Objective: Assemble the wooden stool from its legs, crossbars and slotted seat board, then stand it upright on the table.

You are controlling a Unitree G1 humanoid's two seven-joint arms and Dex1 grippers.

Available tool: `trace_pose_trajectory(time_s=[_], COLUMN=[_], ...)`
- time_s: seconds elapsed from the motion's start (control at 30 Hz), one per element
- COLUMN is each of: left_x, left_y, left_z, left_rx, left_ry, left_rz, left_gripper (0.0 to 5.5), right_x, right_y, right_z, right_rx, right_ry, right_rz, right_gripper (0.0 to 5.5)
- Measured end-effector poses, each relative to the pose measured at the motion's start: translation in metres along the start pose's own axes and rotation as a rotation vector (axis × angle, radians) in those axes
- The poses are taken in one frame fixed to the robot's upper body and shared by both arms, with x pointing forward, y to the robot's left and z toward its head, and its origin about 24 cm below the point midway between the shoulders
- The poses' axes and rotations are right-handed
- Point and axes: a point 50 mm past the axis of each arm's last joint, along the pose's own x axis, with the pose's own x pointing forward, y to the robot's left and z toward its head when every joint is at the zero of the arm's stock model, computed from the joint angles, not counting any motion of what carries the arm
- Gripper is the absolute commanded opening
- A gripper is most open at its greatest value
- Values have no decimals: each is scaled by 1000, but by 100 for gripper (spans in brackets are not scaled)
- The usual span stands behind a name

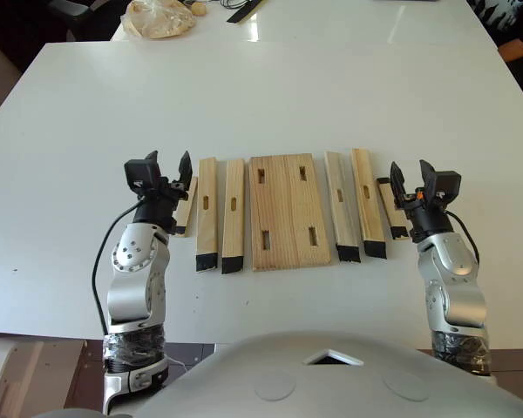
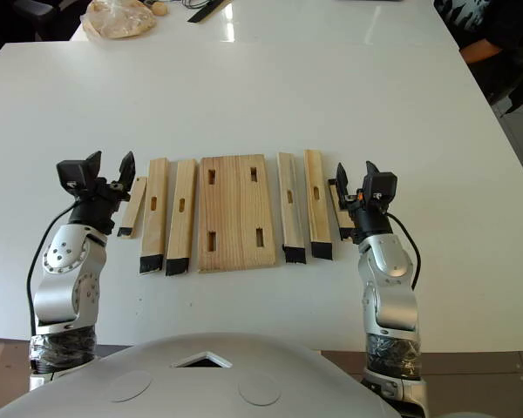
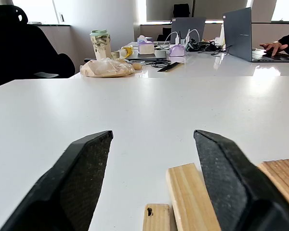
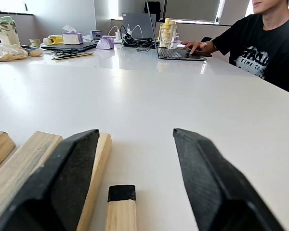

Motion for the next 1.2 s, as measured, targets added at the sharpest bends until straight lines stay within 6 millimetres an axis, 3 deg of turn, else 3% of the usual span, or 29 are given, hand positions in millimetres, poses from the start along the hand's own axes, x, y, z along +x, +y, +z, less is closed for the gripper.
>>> trace_pose_trajectory(time_s=[0.43,1.2], left_x=[-6,-5], left_y=[-17,-19], left_z=[0,2], left_rx=[-24,4], left_ry=[-16,1], left_rz=[-16,-49], left_gripper=[315,315], right_x=[3,0], right_y=[12,23], right_z=[5,5], right_rx=[-23,-85], right_ry=[-33,-19], right_rz=[8,53], right_gripper=[283,283])
